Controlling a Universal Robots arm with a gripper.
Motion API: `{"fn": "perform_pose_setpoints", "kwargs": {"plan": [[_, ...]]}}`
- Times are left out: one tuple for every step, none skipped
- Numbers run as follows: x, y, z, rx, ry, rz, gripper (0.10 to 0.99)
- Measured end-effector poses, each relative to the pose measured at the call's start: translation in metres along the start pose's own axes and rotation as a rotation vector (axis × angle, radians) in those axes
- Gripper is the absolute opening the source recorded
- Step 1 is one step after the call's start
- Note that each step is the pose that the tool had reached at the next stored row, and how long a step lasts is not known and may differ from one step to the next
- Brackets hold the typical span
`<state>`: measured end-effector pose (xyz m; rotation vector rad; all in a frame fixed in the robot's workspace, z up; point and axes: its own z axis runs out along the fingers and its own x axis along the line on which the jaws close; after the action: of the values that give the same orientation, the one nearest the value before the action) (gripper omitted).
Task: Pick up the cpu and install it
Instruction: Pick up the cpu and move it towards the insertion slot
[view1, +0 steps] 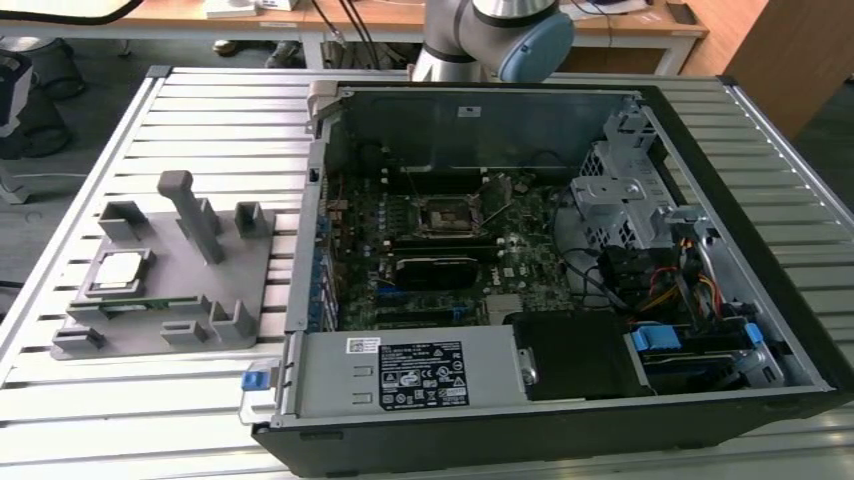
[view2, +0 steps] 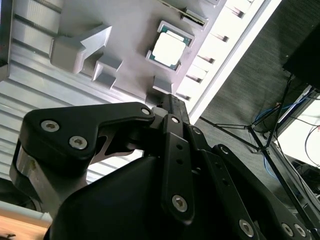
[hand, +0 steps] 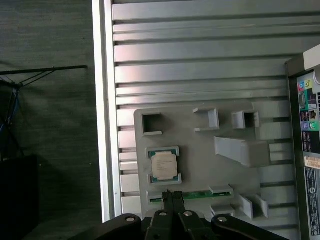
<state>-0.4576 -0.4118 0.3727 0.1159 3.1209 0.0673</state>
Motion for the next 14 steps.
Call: {"fn": "perform_pose_setpoints", "kwargs": {"plan": [[0.0, -0.0001, 0.0012, 0.0, 0.0, 0.0, 0.106], [0.0, -0.0002, 0.0026, 0.0, -0.0001, 0.0, 0.106], [0.0002, -0.0002, 0.0041, 0.0, -0.0025, 0.0, 0.106], [0.0003, -0.0003, 0.0051, 0.0, -0.0031, 0.0, 0.106], [0.0002, -0.0003, 0.0056, 0.0, -0.003, 0.0, 0.106], [0.0003, -0.0005, 0.0062, 0.0, -0.0031, 0.0, 0.106], [0.0003, -0.001, 0.007, 0.0, -0.0031, -0.001, 0.106], [0.0003, -0.0015, 0.0081, 0.0, -0.0032, -0.001, 0.106], [0.0003, -0.0016, 0.0091, 0.0, -0.0031, -0.002, 0.106], [0.0003, -0.0017, 0.0102, 0.0, -0.0031, -0.005, 0.106], [0.0003, -0.0019, 0.011, 0.0, -0.0028, -0.008, 0.114], [0.0002, -0.002, 0.0119, 0.0, -0.0026, -0.012, 0.114], [0.0002, -0.0021, 0.0125, 0.0, -0.0022, -0.017, 0.165], [0.0001, -0.0021, 0.0131, 0.0, -0.0014, -0.022, 0.231]]}}
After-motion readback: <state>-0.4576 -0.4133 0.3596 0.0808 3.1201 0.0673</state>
